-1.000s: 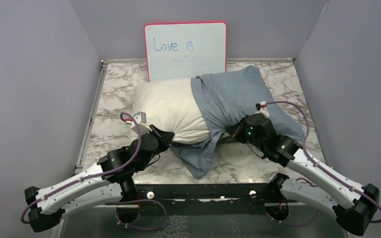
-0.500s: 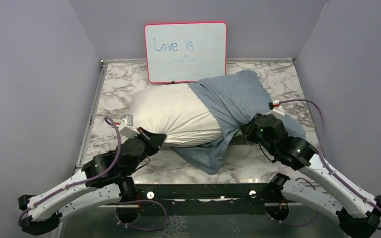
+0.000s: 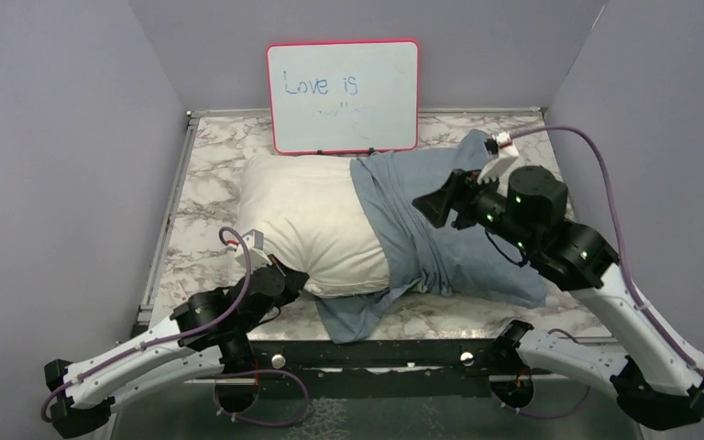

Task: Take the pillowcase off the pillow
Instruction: Remove the pillow from the pillowcase.

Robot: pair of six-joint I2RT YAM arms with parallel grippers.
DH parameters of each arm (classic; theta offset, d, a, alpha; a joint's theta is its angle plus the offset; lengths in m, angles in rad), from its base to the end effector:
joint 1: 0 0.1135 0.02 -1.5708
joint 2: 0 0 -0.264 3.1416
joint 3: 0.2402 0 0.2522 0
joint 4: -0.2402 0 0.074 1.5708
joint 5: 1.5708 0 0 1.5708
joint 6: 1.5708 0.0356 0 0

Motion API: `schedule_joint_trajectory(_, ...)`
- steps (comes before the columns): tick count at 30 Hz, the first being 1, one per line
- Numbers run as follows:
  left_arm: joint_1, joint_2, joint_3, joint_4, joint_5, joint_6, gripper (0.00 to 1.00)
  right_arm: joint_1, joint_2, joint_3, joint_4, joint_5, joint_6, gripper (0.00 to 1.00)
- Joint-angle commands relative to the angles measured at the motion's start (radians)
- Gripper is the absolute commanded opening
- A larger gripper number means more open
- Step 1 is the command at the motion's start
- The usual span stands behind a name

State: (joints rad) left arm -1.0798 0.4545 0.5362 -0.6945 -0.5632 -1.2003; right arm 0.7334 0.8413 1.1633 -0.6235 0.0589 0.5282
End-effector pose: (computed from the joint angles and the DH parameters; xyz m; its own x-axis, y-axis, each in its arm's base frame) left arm 0.0673 -0.0856 0.2493 -0.6013 -0.5470 -0.5824 -0.0574 0.7566 -0.6513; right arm 0.1218 0.1069 0.4122 -0.5063 0.2210 -0.8336 -0.4299 0.7732 0.4662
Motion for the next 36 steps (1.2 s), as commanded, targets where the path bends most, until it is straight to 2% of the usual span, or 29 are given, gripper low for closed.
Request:
schedule_joint_trajectory(1,0.008,-0.031,-0.054,0.027,0.062,-0.01,0.0,-0.003,0.271,0.178,-0.08,0.114,-0.123,0.71)
schedule_joint_trajectory(6,0.008,-0.014,-0.056,0.029,0.139,0.033,0.01,-0.003,0.546,0.278,-0.076,0.213,-0.178,0.72)
schedule_joint_trajectory(7,0.007,-0.006,-0.045,0.03,0.151,0.049,0.12,-0.003,0.595,0.279,-0.077,0.216,-0.177,0.72)
schedule_joint_trajectory(9,0.008,0.0,-0.006,0.029,0.167,0.083,0.44,-0.003,0.647,0.251,-0.073,0.179,-0.164,0.7)
schedule_joint_trajectory(10,0.008,0.001,0.02,0.027,0.167,0.1,0.56,-0.003,0.66,0.222,-0.072,0.151,-0.152,0.68)
schedule_joint_trajectory(13,0.008,0.013,0.14,0.026,0.158,0.165,0.75,-0.003,0.651,0.061,-0.035,0.028,-0.095,0.61)
schedule_joint_trajectory(16,0.008,0.078,0.307,0.016,0.147,0.287,0.84,-0.002,0.579,-0.167,0.077,-0.108,-0.055,0.55)
schedule_joint_trajectory(20,0.008,0.278,0.523,-0.022,0.117,0.438,0.91,-0.001,0.468,-0.436,0.203,-0.201,0.027,0.55)
schedule_joint_trajectory(24,0.011,0.5,0.703,-0.063,0.063,0.591,0.99,0.0,0.37,-0.614,0.333,-0.248,0.098,0.55)
schedule_joint_trajectory(26,0.062,0.597,0.772,-0.066,0.051,0.662,0.99,0.0,0.338,-0.672,0.378,-0.256,0.126,0.55)
schedule_joint_trajectory(28,0.185,0.689,0.826,-0.049,0.151,0.75,0.99,0.0,0.306,-0.704,0.413,-0.26,0.147,0.55)
schedule_joint_trajectory(33,0.573,0.843,0.841,0.094,0.682,0.92,0.99,0.0,0.225,-0.741,0.436,-0.226,0.141,0.55)
schedule_joint_trajectory(36,0.704,0.92,0.828,0.17,0.909,0.952,0.99,0.0,0.19,-0.744,0.423,-0.209,0.128,0.55)
